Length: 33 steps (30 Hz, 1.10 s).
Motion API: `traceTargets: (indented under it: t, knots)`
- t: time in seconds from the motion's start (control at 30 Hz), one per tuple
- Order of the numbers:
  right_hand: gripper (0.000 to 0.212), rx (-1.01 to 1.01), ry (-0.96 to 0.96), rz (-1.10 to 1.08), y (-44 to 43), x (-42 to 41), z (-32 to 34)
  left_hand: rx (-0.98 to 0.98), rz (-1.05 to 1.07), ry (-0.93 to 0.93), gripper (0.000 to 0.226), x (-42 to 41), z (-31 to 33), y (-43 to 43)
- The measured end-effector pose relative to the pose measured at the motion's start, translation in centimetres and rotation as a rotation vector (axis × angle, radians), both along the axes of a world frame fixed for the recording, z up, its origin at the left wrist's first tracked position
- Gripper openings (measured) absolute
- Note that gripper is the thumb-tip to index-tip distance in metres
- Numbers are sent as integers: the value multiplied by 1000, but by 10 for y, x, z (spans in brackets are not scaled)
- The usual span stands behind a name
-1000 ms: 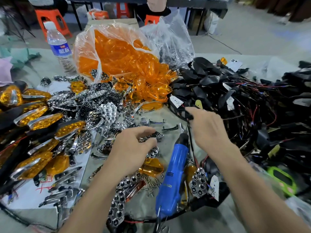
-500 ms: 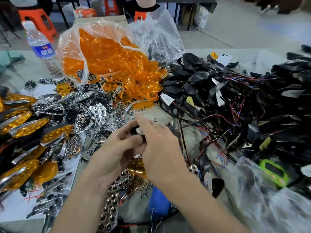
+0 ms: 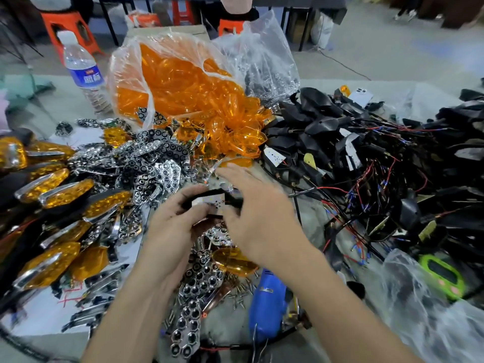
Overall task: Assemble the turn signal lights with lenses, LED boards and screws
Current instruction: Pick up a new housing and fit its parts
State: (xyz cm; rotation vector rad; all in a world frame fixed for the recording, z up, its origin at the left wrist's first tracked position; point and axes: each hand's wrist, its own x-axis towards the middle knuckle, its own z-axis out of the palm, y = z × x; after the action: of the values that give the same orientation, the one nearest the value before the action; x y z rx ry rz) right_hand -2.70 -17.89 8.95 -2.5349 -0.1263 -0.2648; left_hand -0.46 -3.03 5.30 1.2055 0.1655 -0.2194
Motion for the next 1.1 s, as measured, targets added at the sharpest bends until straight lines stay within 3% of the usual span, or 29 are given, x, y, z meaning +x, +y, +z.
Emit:
traceTargets:
  t: [0.07, 0.1, 0.17, 0.23, 0.37, 0.47, 0.53, 0.57, 0.63, 0.67, 0.73, 0.83, 1.1]
  knots:
    - [29, -206, 112, -96, -16, 4, 1, 9, 42, 8, 30, 0, -4, 6]
    - [21, -185, 209, -108, -23, 5, 3, 0, 66, 20, 29, 0, -7, 8]
    - [11, 55, 314, -64, -28, 4, 6, -39, 113, 66, 25, 1, -11, 13]
    - [5, 186, 287, -11, -17, -1, 10, -117, 177, 123, 23, 4, -15, 15]
    - [15, 134, 243, 48, 19, -15, 7, -252, 256, 168, 19, 8, -18, 15]
    - [15, 383, 389, 57, 40, -28, 3, -367, 213, 149, 19, 4, -14, 19]
    - [10, 599, 485, 98, 47, -37, -2, -313, 189, 115, 20, 0, -9, 25]
    - [7, 581, 480, 104, 46, -39, -6, -265, 178, 88, 20, -3, -6, 28]
    - [21, 379, 345, 37, 40, -37, -18, -146, 134, 18, 20, -8, -3, 34]
    - [24, 373, 284, -35, 37, -35, -22, -75, 104, -23, 20, -10, -2, 35]
    - [21, 565, 272, -118, 34, -31, -26, 58, 52, -99, 21, -17, -2, 34]
    - [33, 789, 341, 23, 40, -27, -28, 179, 9, -178, 25, -24, -4, 27]
    - [32, 902, 216, -22, 57, -25, -30, 111, 14, -156, 23, -29, -3, 25]
